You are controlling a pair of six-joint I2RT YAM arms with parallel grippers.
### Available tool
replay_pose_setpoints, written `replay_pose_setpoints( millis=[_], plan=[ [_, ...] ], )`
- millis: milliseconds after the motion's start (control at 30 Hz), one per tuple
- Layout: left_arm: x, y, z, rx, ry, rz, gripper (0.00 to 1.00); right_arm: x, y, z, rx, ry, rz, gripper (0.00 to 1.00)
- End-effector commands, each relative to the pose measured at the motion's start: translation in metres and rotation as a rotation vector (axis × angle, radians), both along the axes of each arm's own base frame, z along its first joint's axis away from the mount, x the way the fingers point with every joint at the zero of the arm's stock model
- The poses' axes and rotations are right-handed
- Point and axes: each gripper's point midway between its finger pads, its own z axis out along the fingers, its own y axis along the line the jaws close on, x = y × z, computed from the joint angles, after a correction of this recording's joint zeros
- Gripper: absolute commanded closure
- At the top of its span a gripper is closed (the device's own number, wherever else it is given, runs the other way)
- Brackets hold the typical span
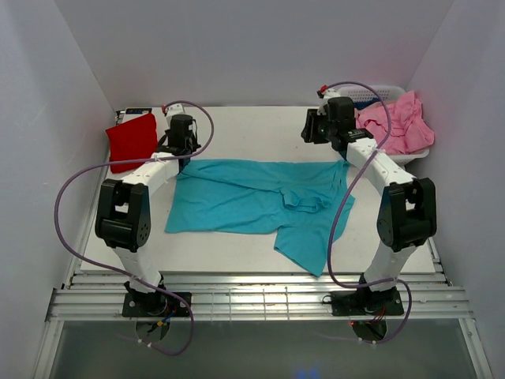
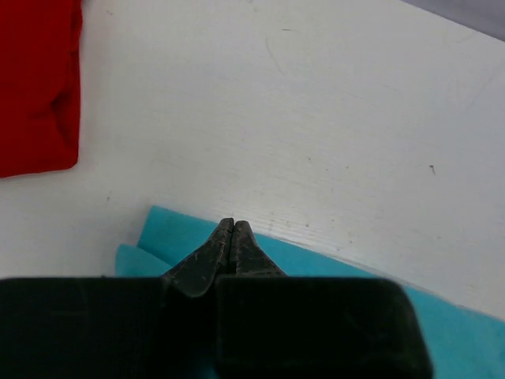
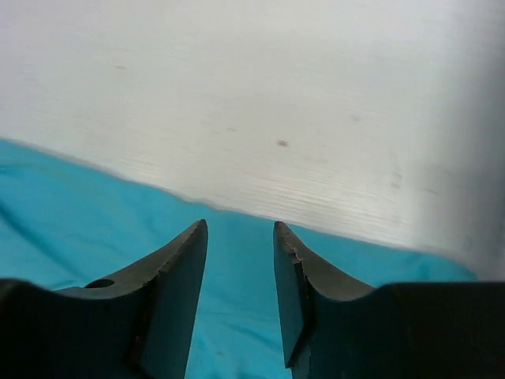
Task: Fold and stack the t-shirts
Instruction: Fold the flattened tshirt in 1/3 of the way
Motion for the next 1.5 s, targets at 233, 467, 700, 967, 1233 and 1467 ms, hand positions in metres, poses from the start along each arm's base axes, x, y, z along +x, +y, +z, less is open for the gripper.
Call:
replay_pose_setpoints(
  millis=[233,467,700,967,1233,1467],
  plan=[
    [-0.012,0.040,0.017,-0.068,-0.007,0.088,0.38,-0.011,0.203,-0.017,0.298,0.046,0.569,0.54],
    [-0.019,0.038,0.005,-0.054,0.035,0.061,0.37,-0.024,0.280,-0.034,0.378,0.100,0.678,0.54],
    [-0.022,0.047,-0.016,-0.028,0.095,0.114,0.49,-0.045,0.293,-0.040,0.445,0.114,0.741,0.57],
    [-0.020,0.040,-0.025,-0.057,0.103,0.092,0.51,-0.062,0.315,-0.066,0.524,0.162,0.801,0.60],
    [-0.013,0.021,-0.038,-0.127,0.113,0.025,0.53,-0.081,0.334,-0.079,0.620,0.222,0.854,0.62],
    [-0.011,0.008,-0.047,-0.187,0.124,-0.016,0.55,-0.091,0.339,-0.099,0.618,0.273,0.860,0.63]
  ],
)
